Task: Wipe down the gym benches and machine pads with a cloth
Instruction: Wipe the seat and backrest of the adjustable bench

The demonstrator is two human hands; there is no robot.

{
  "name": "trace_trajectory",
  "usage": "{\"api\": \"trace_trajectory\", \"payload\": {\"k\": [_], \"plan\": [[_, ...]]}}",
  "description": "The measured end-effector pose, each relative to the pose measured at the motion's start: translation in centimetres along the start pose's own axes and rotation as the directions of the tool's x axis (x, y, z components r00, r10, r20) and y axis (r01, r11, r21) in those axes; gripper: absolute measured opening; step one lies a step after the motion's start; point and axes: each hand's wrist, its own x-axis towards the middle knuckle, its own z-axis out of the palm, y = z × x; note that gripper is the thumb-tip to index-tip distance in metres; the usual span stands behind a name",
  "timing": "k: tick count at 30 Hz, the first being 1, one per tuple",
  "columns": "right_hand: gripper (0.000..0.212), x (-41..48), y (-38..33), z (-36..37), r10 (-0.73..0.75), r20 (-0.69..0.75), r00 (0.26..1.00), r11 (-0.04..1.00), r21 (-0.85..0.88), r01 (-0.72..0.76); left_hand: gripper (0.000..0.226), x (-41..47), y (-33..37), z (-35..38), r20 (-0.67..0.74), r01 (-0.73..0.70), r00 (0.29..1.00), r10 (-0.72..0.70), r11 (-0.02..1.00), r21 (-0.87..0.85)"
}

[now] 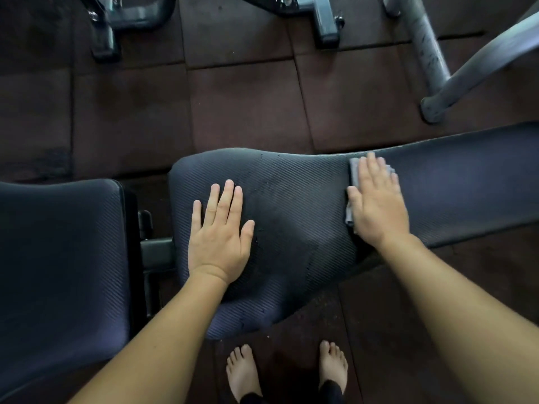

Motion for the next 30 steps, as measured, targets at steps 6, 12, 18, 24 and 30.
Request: {"api": "trace_trajectory", "payload": {"k": [6,12,18,24,30], "plan": [[0.071,2.1,-8.8,0.9,0.168,-0.062,0.984,0.985,0.035,-0.166,0.069,0.1,-0.1,0.1,-0.026,-0.007,1.0,0.007,1.0,-0.007],[0.066,2.6,-12.8,1.6,-0.263,0.034,0.964,0.965,-0.008,0.264,0.069,0.1,-0.1,0.2,-0.035,-0.009,0.999,0.009,1.0,0.001],[0.071,-0.7,0.6,0.0,-0.107,0.006,0.994,0.994,-0.03,0.107,0.068,0.0,0.0,0.2,-0.037,-0.001,0.999,0.001,1.0,-0.006],[0.071,-9.1,-7.6,3.9,-0.023,-0.074,0.997,0.999,0.03,0.025,0.069,0.0,0.0,0.3,-0.032,0.001,0.999,-0.001,1.0,0.005],[0.065,-9.7,-8.6,4.5,-0.287,-0.029,0.958,0.957,-0.047,0.285,0.069,0.1,-0.1,0.0,-0.019,-0.01,1.0,0.01,1.0,0.0]]}}
